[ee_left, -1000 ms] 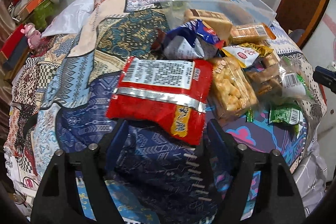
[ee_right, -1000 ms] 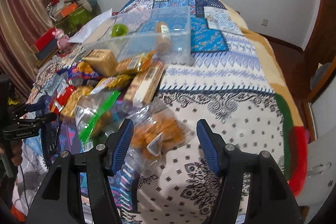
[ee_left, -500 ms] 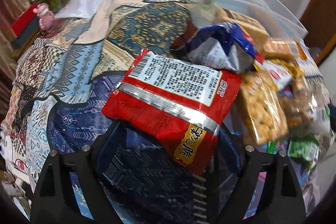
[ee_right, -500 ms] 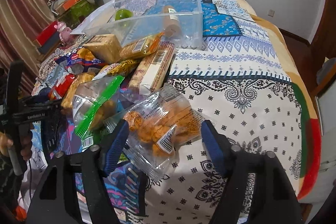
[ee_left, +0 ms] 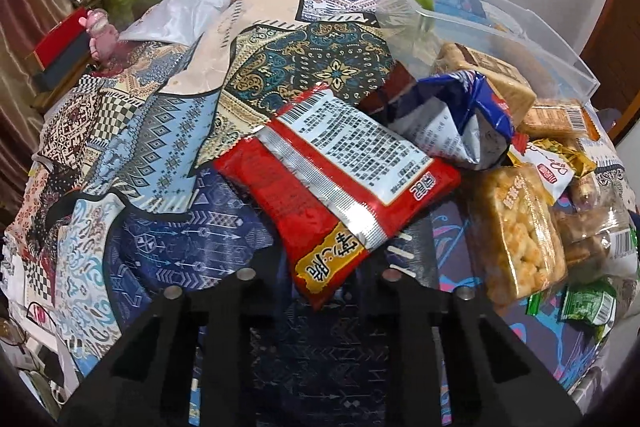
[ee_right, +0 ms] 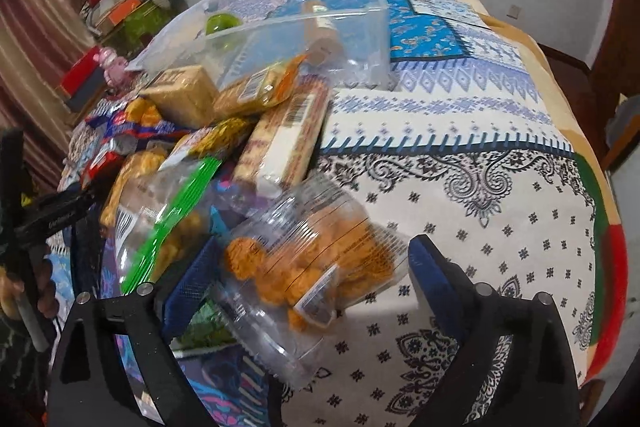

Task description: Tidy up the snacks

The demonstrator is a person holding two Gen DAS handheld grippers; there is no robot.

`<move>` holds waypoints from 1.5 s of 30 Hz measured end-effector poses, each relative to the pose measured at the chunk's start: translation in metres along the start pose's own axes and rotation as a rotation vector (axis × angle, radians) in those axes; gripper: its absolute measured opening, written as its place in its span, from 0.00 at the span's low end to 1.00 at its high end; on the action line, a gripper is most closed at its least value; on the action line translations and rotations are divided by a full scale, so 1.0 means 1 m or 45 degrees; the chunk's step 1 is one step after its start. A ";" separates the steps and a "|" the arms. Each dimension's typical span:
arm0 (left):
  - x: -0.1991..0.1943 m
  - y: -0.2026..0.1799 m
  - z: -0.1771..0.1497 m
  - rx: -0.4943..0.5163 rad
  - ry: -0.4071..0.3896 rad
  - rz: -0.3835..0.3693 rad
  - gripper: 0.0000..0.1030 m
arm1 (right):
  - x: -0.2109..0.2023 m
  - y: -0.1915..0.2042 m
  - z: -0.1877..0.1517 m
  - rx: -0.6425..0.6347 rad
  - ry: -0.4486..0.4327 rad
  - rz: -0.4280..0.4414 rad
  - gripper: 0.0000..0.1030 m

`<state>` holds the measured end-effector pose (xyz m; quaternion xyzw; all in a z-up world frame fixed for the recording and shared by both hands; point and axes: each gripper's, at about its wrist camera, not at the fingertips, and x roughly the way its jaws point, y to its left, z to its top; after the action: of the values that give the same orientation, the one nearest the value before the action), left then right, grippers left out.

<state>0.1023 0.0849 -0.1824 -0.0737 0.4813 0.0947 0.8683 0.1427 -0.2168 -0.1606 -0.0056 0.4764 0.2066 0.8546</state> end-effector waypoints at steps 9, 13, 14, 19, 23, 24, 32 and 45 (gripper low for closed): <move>-0.033 0.011 -0.001 0.023 -0.075 -0.041 0.11 | -0.001 -0.012 -0.006 0.070 0.015 -0.015 0.91; -0.042 0.010 -0.004 0.054 -0.087 -0.058 0.09 | 0.004 -0.013 -0.013 0.071 0.041 -0.009 0.88; -0.044 0.009 -0.005 0.060 -0.086 -0.060 0.09 | 0.002 -0.014 -0.014 0.069 0.037 -0.006 0.87; -0.049 0.002 -0.005 0.120 -0.088 -0.058 0.09 | -0.003 -0.014 -0.011 0.071 0.048 0.057 0.60; -0.039 -0.002 0.001 0.143 -0.078 0.009 0.22 | -0.002 -0.006 -0.011 0.039 0.032 0.046 0.57; -0.035 -0.001 0.004 0.132 -0.071 0.015 0.29 | -0.003 -0.006 -0.012 0.038 0.027 0.050 0.56; -0.022 -0.004 0.022 0.187 -0.115 0.071 0.63 | -0.002 -0.012 -0.009 0.039 0.023 0.088 0.53; -0.016 -0.008 0.033 0.270 -0.166 0.209 0.70 | -0.001 -0.012 -0.006 0.020 0.021 0.101 0.53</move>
<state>0.1228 0.0830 -0.1513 0.0645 0.4355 0.1185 0.8900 0.1419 -0.2288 -0.1655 0.0183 0.4849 0.2365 0.8418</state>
